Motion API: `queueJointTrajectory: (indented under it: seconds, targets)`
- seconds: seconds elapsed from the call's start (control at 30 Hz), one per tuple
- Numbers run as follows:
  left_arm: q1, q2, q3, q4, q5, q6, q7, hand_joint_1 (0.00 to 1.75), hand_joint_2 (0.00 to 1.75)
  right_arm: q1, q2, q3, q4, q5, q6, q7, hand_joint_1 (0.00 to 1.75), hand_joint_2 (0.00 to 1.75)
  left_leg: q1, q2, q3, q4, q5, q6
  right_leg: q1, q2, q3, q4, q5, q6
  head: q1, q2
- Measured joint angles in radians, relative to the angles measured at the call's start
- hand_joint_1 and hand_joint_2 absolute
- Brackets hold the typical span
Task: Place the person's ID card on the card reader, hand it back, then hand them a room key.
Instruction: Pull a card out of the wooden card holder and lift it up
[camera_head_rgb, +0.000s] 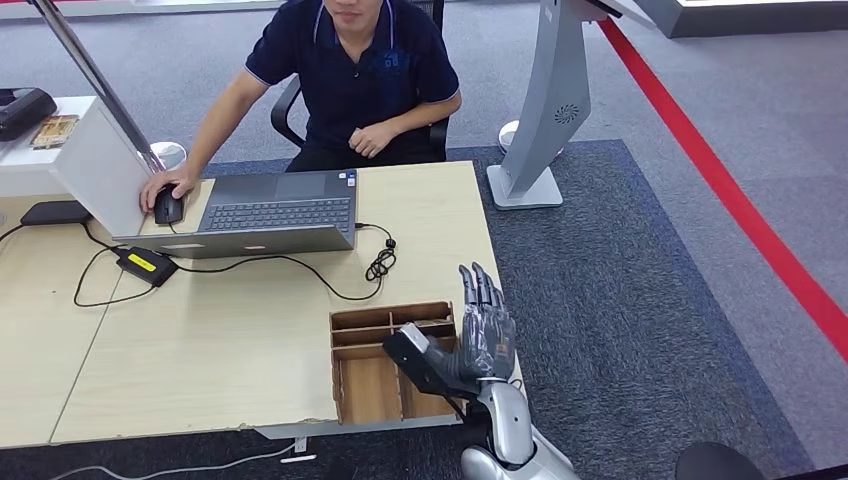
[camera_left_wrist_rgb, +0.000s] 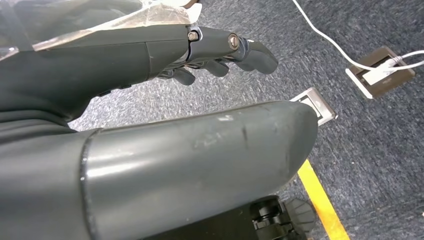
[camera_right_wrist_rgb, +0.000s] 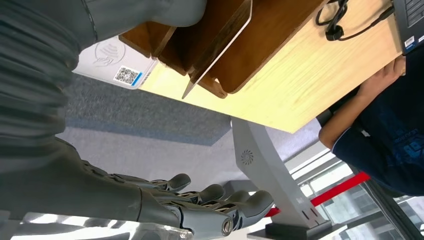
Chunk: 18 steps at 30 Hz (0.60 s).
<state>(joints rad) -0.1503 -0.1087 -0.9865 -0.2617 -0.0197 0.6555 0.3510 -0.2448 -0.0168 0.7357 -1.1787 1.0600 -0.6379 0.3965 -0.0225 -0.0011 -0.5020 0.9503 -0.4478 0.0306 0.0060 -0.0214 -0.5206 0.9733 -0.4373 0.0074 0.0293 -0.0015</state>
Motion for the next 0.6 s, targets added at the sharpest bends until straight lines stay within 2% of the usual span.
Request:
queueJointTrajectory:
  seconds: [0.6]
  targets:
    - [-0.001,0.0,-0.001,0.0,-0.009,-0.006,0.0,0.0,0.0,-0.003,0.002,0.001,0.015,0.031,0.01,0.015,0.0,1.75,0.0,0.0,0.0,0.0,0.0,0.0,0.0,0.0,0.0,0.0,0.0,0.0,0.0,0.0]
